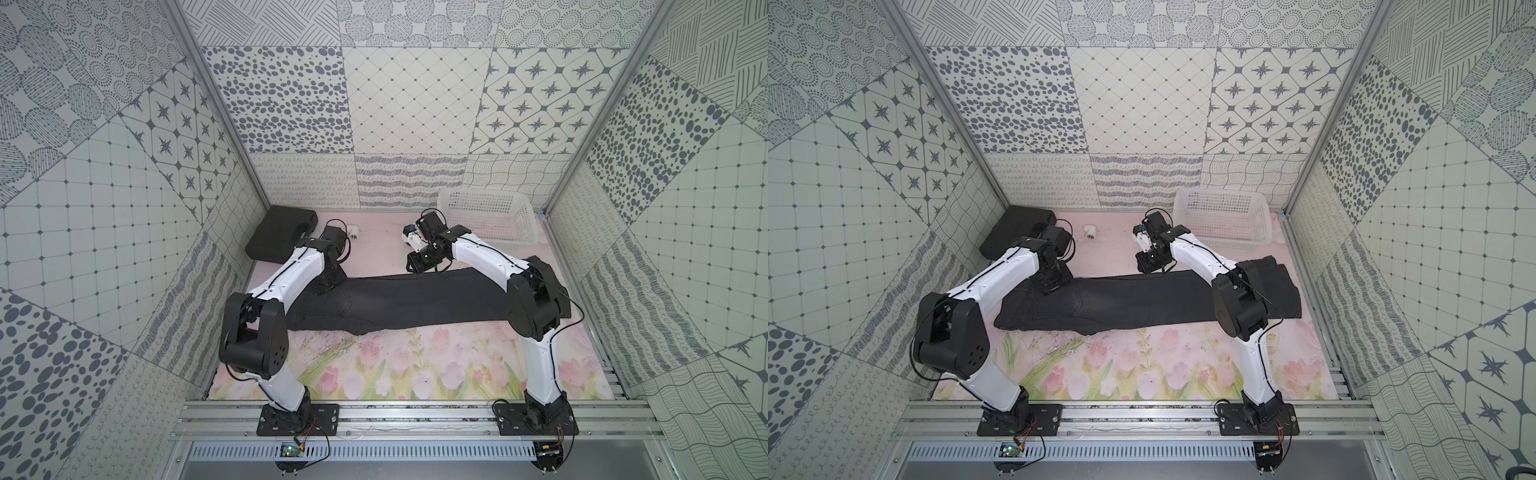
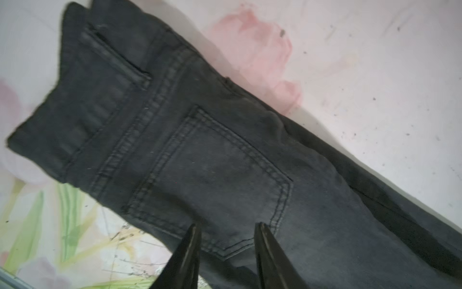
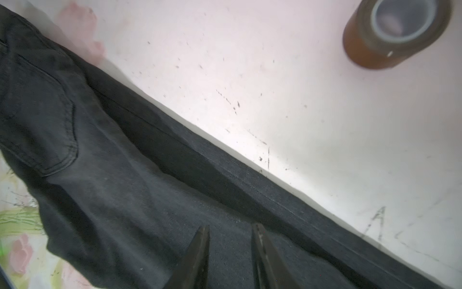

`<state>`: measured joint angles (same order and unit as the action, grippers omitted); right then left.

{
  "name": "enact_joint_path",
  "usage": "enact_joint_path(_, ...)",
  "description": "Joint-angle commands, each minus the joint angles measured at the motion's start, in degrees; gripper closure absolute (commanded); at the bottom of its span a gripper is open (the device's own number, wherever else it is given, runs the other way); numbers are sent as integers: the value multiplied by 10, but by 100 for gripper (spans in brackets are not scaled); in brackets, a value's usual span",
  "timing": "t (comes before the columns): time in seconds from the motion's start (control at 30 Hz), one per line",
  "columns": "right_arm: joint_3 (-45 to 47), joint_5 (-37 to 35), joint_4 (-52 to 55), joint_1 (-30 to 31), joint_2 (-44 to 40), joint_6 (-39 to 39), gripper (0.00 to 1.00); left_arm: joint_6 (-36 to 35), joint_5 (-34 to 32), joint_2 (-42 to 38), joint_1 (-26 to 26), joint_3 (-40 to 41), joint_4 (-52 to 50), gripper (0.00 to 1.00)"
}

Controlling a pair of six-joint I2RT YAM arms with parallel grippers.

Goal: Roll up the long pants
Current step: Fold the long pant at the center of the board.

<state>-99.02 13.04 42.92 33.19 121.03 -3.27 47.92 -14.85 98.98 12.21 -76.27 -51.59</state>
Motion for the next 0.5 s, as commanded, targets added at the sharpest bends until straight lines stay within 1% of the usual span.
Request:
enact_joint_path(0.0, 56, -4, -37, 6, -12, -40, 76, 29, 33, 58, 44, -23, 90, 65)
enact_joint_path(0.1, 80, -22, -47, 5, -13, -48, 77, 35, 65, 98, 64, -43, 127, 64)
enact_joint_path(0.17, 79, -41, -48, 1, 0, -55, 76, 40, 70, 136, 74, -61, 141, 63)
enact_joint_path(0.2, 75, -48, -49, 0, 8, -57, 76, 45, 66, 153, 75, -68, 140, 62)
enact_joint_path(0.27, 59, -89, -50, -4, 30, -69, 76, 49, 48, 180, 70, -78, 136, 59)
enact_joint_path(0.33, 41, -132, -53, -4, 50, -81, 75, 54, 21, 188, 63, -72, 133, 53)
enact_joint_path(0.4, 28, -169, -62, -8, 64, -98, 75, 59, 10, 183, 51, -54, 140, 50)
enact_joint_path(0.47, 16, -180, -64, -18, 78, -120, 75, 63, -3, 177, 40, -39, 137, 48)
